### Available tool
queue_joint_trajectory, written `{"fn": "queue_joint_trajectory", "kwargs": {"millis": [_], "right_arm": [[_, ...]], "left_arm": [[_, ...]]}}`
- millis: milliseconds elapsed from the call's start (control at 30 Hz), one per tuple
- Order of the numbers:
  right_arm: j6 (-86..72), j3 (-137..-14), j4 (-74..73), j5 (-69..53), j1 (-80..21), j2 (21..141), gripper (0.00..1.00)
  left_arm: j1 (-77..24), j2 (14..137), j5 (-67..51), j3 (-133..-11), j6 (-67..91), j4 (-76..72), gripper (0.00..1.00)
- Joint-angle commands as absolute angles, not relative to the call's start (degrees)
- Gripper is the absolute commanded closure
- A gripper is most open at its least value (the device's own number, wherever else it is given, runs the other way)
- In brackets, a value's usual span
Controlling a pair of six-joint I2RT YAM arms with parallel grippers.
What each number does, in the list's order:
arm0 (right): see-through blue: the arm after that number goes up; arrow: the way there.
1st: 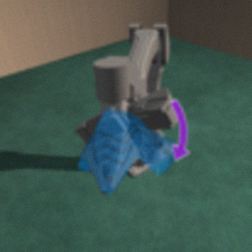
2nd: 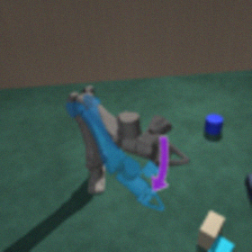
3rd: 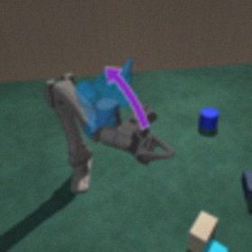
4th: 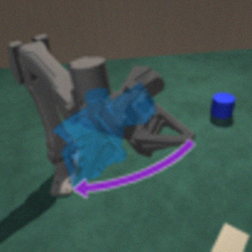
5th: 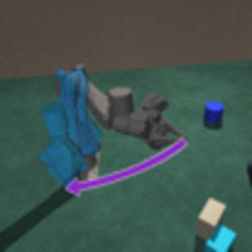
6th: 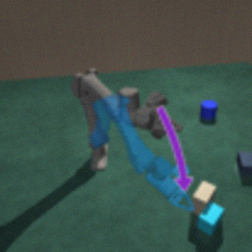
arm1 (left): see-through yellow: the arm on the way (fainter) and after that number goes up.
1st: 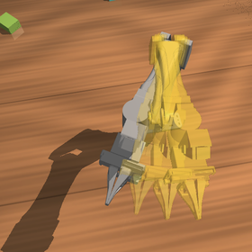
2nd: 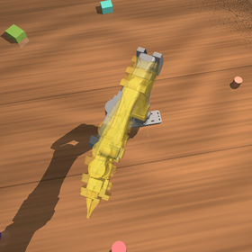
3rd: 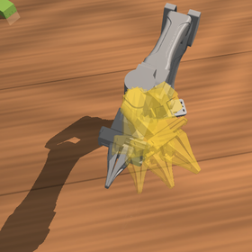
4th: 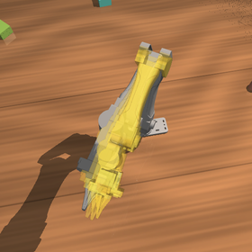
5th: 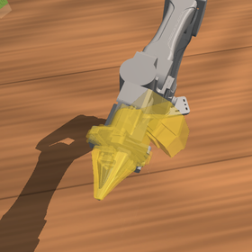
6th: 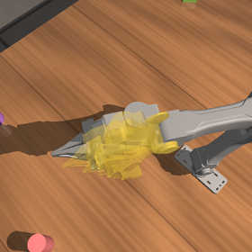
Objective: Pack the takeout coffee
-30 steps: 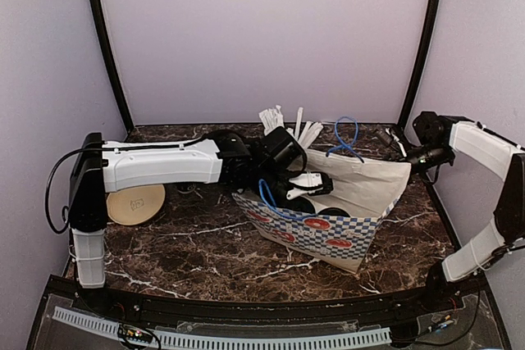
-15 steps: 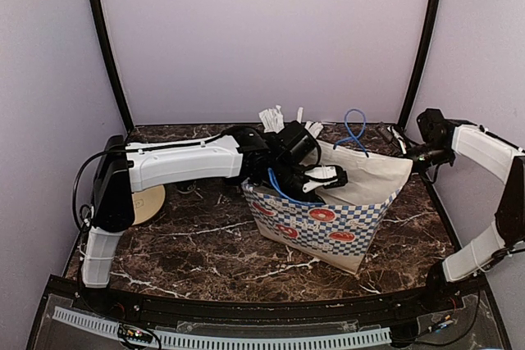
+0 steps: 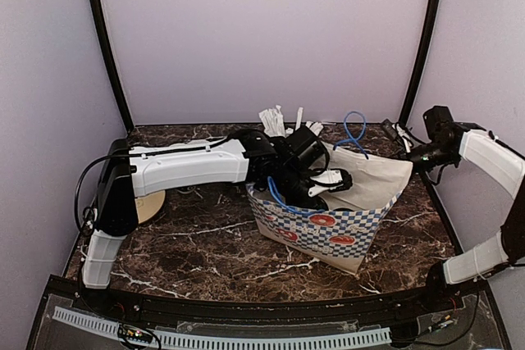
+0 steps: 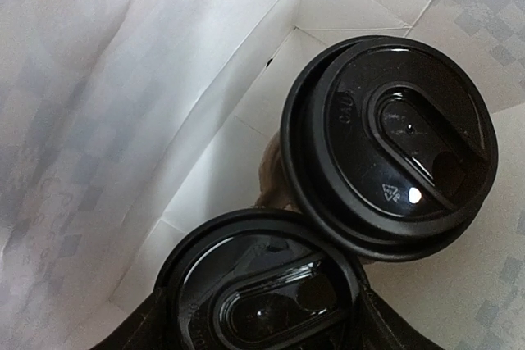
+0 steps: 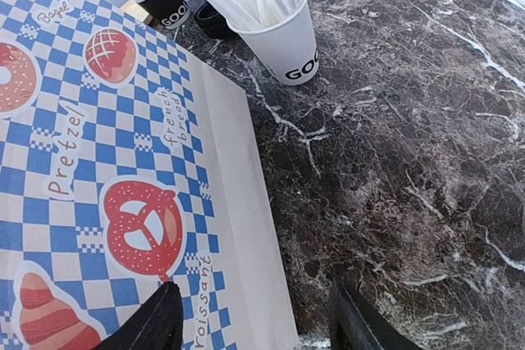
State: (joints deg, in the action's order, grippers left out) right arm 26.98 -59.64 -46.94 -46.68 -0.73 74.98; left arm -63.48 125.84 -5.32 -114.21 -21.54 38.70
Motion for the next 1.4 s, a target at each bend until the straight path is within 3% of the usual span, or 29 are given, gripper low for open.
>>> {"fn": "queue_joint_trajectory", "kwargs": {"millis": [0, 233, 267, 333, 567, 867, 1033, 1167, 1367], "right_arm": [[26.4, -62.6, -47.5, -45.4, -0.5, 74.3, 0.39], [25.6, -66.3, -49.3, -49.0, -0.6, 74.6, 0.34], [26.4, -67.0, -50.2, -49.5, -0.6, 74.8, 0.33], [28.2, -68.2, -51.8, -49.7, -0.5, 75.0, 0.31], [28.5, -70.3, -52.2, -49.0, -0.6, 74.4, 0.28], [26.8, -75.0, -54.1, -47.6, -0.6, 73.5, 0.25], [22.5, -79.4, -50.3, -38.0, -0.6, 70.7, 0.2], [16.8, -79.7, -43.2, -31.9, -0.6, 66.9, 0.02], [10.1, -81.2, -37.4, -28.1, -0.6, 65.7, 0.02]], "left_arm": [[-64.2, 130.9, -1.5, -113.0, -20.5, 47.4, 0.56], [-64.2, 128.8, -2.5, -118.9, -18.7, 52.9, 0.28], [-64.2, 128.3, -3.0, -119.8, -18.6, 53.1, 0.15], [-64.2, 126.8, -3.7, -120.8, -18.5, 52.9, 0.03], [-63.7, 123.2, -2.6, -128.1, -18.9, 54.2, 0.01], [-62.9, 115.9, -3.5, -128.3, -19.2, 51.5, 0.01], [-61.5, 109.1, -2.0, -124.9, -18.9, 45.9, 0.01], [-60.0, 102.2, 4.2, -120.1, -17.8, 37.6, 0.01], [-57.7, 90.5, 9.3, -106.9, -15.7, 24.9, 0.01]]}}
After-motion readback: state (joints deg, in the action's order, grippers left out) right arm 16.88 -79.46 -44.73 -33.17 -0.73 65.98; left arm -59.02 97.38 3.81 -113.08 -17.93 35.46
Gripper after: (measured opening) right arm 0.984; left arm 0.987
